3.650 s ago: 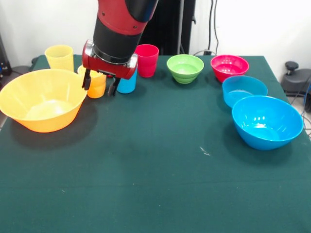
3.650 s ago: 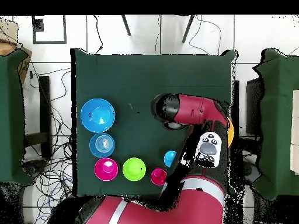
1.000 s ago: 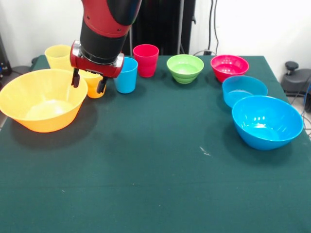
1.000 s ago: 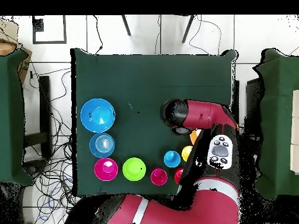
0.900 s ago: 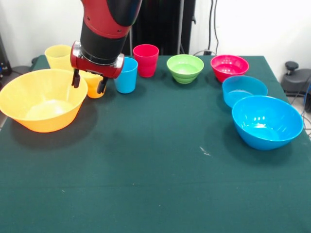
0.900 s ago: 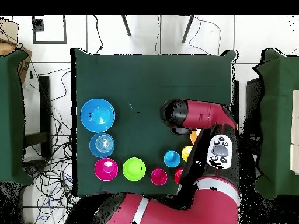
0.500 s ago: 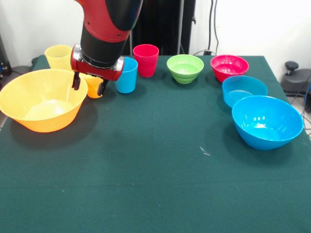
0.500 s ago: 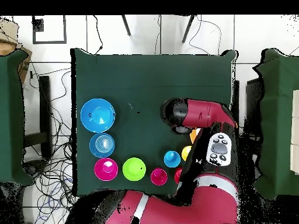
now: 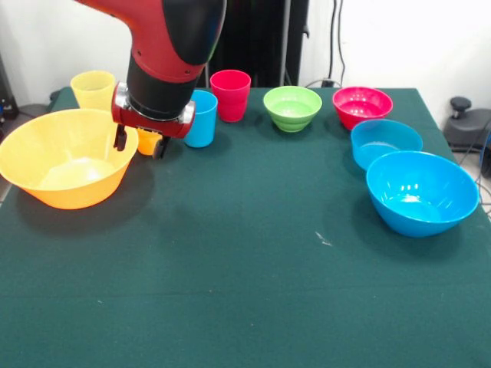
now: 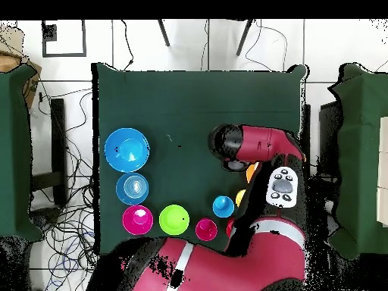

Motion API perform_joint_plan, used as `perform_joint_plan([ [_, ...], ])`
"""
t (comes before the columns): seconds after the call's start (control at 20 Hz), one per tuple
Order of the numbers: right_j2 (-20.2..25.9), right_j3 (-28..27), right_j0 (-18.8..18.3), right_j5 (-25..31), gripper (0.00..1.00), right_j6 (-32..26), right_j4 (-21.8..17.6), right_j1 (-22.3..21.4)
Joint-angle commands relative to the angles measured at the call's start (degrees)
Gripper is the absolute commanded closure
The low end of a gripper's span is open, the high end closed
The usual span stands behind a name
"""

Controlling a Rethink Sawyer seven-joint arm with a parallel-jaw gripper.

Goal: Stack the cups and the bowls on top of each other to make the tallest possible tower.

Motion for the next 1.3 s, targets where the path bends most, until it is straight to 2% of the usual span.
perform_joint_plan([
  [0.05, 5.8, -4.5, 0.6, 2.6, 0.00, -5.2, -4.5, 3.7],
  [0.8, 3.6, -9.3, 2.4, 7.4, 0.00, -3.9, -5.1, 5.1],
  [1.3, 2.0, -10.1, 3.0, 9.8, 0.00, -3.4, -5.7, 5.3],
])
